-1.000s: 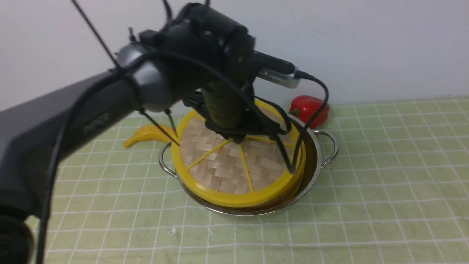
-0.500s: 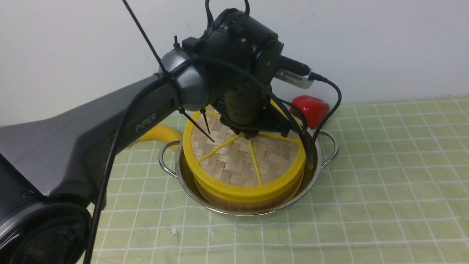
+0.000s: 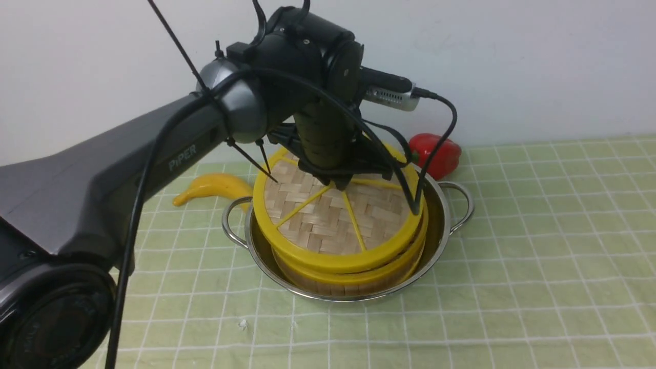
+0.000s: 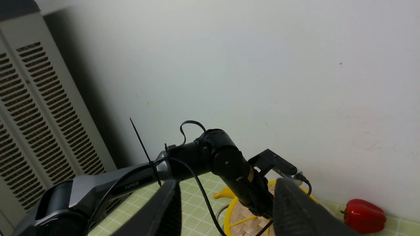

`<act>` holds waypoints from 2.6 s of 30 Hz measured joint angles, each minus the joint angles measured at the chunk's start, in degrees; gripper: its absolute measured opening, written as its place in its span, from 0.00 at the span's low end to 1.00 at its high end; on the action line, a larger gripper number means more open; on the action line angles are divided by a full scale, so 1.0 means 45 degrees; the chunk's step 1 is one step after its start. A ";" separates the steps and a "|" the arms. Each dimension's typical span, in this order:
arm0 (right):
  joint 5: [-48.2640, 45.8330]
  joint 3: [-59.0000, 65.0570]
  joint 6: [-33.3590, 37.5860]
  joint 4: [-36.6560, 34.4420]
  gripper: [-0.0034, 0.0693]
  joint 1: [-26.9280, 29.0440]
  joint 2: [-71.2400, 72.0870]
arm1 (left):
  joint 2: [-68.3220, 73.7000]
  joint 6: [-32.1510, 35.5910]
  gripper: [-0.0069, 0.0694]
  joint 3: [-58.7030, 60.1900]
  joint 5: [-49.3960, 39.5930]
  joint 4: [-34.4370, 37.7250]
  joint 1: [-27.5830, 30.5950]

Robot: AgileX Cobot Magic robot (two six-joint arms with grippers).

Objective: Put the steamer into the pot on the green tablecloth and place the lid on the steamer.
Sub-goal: 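Place the yellow bamboo steamer lid onto the steamer in the pot with the left gripper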

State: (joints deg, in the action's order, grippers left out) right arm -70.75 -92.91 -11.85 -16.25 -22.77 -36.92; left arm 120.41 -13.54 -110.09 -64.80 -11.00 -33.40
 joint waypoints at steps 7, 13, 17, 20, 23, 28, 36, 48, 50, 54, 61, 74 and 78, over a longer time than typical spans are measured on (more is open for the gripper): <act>0.0000 0.0000 -0.0004 0.0000 0.57 0.0000 0.0000 | 0.0557 0.0090 0.24 0.0000 0.0119 0.0099 0.0000; 0.0000 0.0000 -0.0015 0.0000 0.57 0.0000 0.0000 | 0.0714 0.0118 0.24 -0.0060 0.0208 0.0072 0.0000; 0.0000 0.0000 -0.0015 0.0000 0.57 0.0000 0.0000 | 0.0725 0.0118 0.24 -0.0072 0.0208 0.0072 0.0000; 0.0000 0.0000 -0.0015 0.0000 0.57 0.0000 0.0000 | 0.0725 0.0118 0.24 -0.0076 0.0217 0.0072 0.0000; 0.0000 0.0000 -0.0015 0.0000 0.57 0.0000 0.0000 | 0.0725 0.0118 0.24 -0.0076 0.0217 0.0072 0.0000; 0.0000 0.0000 -0.0015 0.0011 0.57 0.0000 0.0000 | 0.0714 0.0118 0.24 -0.0076 0.0242 0.0072 0.0000; 0.0000 0.0000 -0.0058 0.0050 0.57 0.0000 0.0000 | 0.0755 0.0118 0.24 -0.0086 0.0255 -0.0029 0.0000; 0.0000 0.0000 -0.0124 0.0059 0.57 0.0000 0.0000 | 0.0755 0.0118 0.24 -0.0099 0.0296 -0.0027 0.0000; 0.0000 0.0000 -0.0124 0.0059 0.57 0.0000 0.0000 | 0.0755 0.0118 0.24 -0.0099 0.0322 -0.0027 0.0000; 0.0000 0.0000 -0.0124 0.0059 0.57 0.0000 0.0000 | 0.0778 0.0118 0.27 -0.0099 0.0353 -0.0027 0.0000; 0.0000 0.0000 -0.0162 0.0059 0.57 0.0000 0.0000 | 0.0821 0.0118 0.71 -0.0099 0.0574 -0.0224 0.0000; 0.0101 0.2834 0.1426 0.2291 0.55 0.0000 0.0416 | -0.3313 0.0655 0.80 -0.0015 -0.0989 -0.1552 0.0000; 0.0176 0.6265 0.1453 0.3787 0.44 0.0000 0.1179 | -0.5208 0.0888 0.48 0.0310 -0.1013 -0.1517 0.0000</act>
State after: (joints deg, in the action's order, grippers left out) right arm -69.96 -64.72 -5.32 0.79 -22.77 -31.61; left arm 96.98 -9.54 -108.69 -69.36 -17.83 -33.40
